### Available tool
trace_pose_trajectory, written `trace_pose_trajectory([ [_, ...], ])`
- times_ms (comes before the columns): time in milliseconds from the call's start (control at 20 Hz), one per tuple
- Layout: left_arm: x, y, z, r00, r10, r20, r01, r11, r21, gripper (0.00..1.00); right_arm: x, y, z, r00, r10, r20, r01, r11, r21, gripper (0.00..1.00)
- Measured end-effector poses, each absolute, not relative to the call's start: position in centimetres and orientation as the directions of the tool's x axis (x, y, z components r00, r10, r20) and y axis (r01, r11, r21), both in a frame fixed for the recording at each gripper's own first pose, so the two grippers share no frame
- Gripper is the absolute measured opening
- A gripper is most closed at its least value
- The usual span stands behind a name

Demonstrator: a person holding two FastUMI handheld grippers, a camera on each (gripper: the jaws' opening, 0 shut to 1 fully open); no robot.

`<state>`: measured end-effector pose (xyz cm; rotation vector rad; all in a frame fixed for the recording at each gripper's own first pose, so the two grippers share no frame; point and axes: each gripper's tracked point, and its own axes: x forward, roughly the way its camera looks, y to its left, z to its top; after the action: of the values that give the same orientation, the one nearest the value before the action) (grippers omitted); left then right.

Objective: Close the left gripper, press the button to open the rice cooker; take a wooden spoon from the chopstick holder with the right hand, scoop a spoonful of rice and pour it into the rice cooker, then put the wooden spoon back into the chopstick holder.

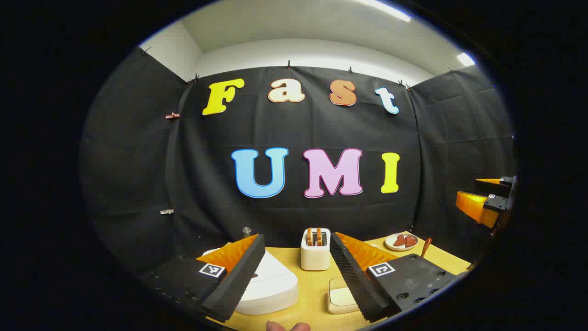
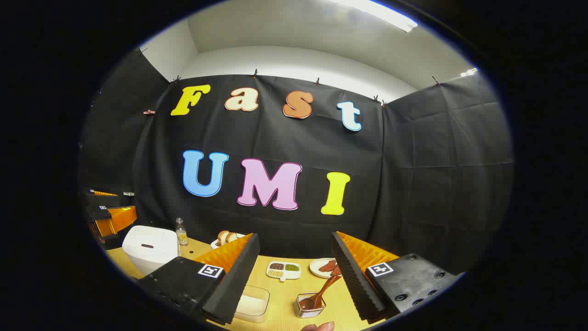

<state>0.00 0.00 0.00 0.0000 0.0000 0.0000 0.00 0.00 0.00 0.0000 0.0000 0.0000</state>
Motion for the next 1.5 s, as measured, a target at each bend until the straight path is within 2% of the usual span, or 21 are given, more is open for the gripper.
trace_pose_trajectory([
  [650,0.7,-0.4,0.1,1.0,-0.021,0.004,0.021,1.0,-0.003,0.98,1.0,1.1,0.4,1.0,0.015,0.014,-0.014,1.0,-0.013,0.98],
  [850,0.8,-1.1,0.4,0.997,-0.071,0.02,0.071,0.997,0.001,0.97,1.2,1.4,0.3,1.0,0.015,0.012,-0.015,1.0,-0.013,0.98],
  [900,0.8,-1.3,0.8,0.995,-0.091,0.03,0.091,0.996,0.0,0.92,1.2,1.4,0.3,1.0,0.015,0.013,-0.015,1.0,-0.015,0.98],
  [1000,0.8,-1.8,1.4,0.985,-0.163,0.063,0.163,0.987,0.012,0.63,1.3,1.3,0.3,1.0,0.012,0.017,-0.012,1.0,-0.019,0.98],
  [1050,1.0,-2.2,1.5,0.977,-0.202,0.067,0.201,0.979,0.024,0.55,1.3,1.4,0.4,1.0,0.009,0.018,-0.009,1.0,-0.02,0.98],
  [1100,1.3,-1.8,1.5,0.974,-0.219,0.065,0.216,0.976,0.039,0.35,1.3,1.4,0.4,1.0,0.007,0.019,-0.007,1.0,-0.018,0.98],
  [1200,2.0,-0.3,0.8,0.968,-0.247,0.036,0.245,0.968,0.05,0.12,1.2,1.4,0.3,1.0,0.004,0.019,-0.003,1.0,-0.018,0.98],
  [1250,2.6,0.2,0.1,0.967,-0.253,0.012,0.252,0.967,0.046,0.08,1.2,1.4,0.2,1.0,0.002,0.017,-0.001,1.0,-0.02,0.98],
  [1500,6.1,5.9,-4.2,0.951,-0.258,-0.17,0.267,0.963,0.034,0.07,0.9,0.8,0.0,1.0,-0.02,0.015,0.021,0.999,-0.036,0.98],
])
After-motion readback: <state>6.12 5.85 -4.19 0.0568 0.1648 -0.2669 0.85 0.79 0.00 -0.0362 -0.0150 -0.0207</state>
